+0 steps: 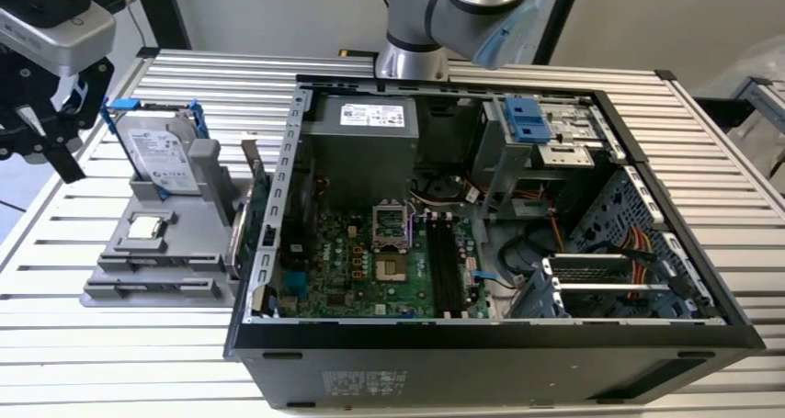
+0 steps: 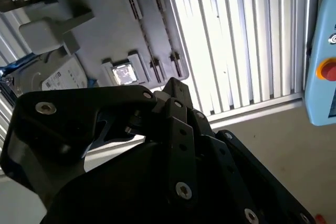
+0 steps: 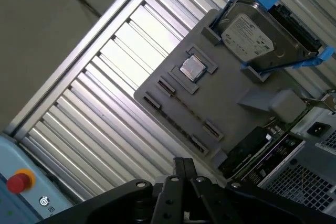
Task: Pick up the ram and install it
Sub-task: 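Pick up the ram and move it above insertion slot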
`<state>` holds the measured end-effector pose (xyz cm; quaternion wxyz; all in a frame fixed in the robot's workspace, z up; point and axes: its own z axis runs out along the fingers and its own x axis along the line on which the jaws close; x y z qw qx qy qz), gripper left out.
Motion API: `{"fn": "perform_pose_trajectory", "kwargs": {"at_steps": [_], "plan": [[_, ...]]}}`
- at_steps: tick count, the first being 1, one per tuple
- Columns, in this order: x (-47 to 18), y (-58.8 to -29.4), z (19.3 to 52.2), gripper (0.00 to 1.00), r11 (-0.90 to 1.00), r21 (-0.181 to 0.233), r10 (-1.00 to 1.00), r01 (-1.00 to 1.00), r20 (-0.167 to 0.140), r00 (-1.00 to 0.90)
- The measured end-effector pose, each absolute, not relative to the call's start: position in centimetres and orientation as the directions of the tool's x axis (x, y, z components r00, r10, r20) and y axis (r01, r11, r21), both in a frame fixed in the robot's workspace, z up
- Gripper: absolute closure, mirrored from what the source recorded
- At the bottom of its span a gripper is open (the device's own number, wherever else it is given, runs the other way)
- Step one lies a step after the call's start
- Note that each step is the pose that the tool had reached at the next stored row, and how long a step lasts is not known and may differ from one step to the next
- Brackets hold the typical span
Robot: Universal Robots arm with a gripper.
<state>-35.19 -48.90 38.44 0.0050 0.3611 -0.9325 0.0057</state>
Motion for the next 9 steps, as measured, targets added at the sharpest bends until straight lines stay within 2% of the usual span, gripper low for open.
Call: {"fn": "perform_pose_trajectory", "kwargs": {"at_steps": [9], "plan": [[-35.20, -48.35, 38.44, 1.00, 0.702, -0.007, -0.712, -0.712, 0.013, -0.702]]}}
